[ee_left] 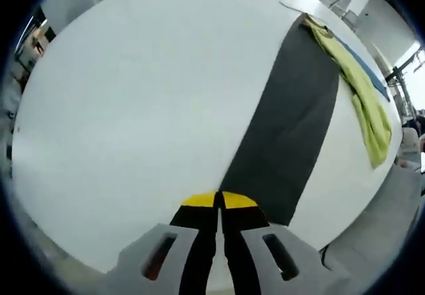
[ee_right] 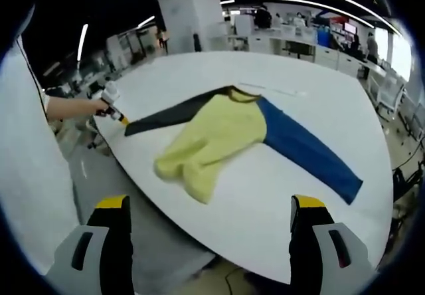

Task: Fold the garment on the visible template until the final outline fits inside the template.

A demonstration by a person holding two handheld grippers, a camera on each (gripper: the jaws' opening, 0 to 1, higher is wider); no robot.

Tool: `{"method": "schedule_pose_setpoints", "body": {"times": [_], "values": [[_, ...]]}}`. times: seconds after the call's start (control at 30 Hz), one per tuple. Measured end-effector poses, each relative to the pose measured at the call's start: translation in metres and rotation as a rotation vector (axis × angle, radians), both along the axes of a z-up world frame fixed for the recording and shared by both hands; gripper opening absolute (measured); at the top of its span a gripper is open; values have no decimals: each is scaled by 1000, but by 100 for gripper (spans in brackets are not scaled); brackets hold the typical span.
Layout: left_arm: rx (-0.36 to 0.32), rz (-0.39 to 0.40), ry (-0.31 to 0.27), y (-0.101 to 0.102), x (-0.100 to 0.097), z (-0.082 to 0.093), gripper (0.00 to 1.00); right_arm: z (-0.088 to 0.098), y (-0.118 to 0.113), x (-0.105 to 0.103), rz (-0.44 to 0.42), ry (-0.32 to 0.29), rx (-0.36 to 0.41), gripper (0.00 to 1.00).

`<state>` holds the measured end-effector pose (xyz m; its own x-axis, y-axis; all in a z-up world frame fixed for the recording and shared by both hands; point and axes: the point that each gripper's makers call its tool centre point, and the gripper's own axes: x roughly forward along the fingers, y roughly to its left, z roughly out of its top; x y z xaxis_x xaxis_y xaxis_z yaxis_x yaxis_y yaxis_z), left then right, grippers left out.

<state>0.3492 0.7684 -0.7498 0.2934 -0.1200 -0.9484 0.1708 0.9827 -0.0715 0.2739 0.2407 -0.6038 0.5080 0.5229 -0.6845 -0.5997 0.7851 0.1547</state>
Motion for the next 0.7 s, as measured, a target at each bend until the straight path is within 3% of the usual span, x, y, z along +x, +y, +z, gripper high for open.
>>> {"method": "schedule_pose_setpoints", "body": {"times": [0.7], "values": [[52,57,21,32,33,-1,0,-7,1,5,3,17,-9,100]]}}
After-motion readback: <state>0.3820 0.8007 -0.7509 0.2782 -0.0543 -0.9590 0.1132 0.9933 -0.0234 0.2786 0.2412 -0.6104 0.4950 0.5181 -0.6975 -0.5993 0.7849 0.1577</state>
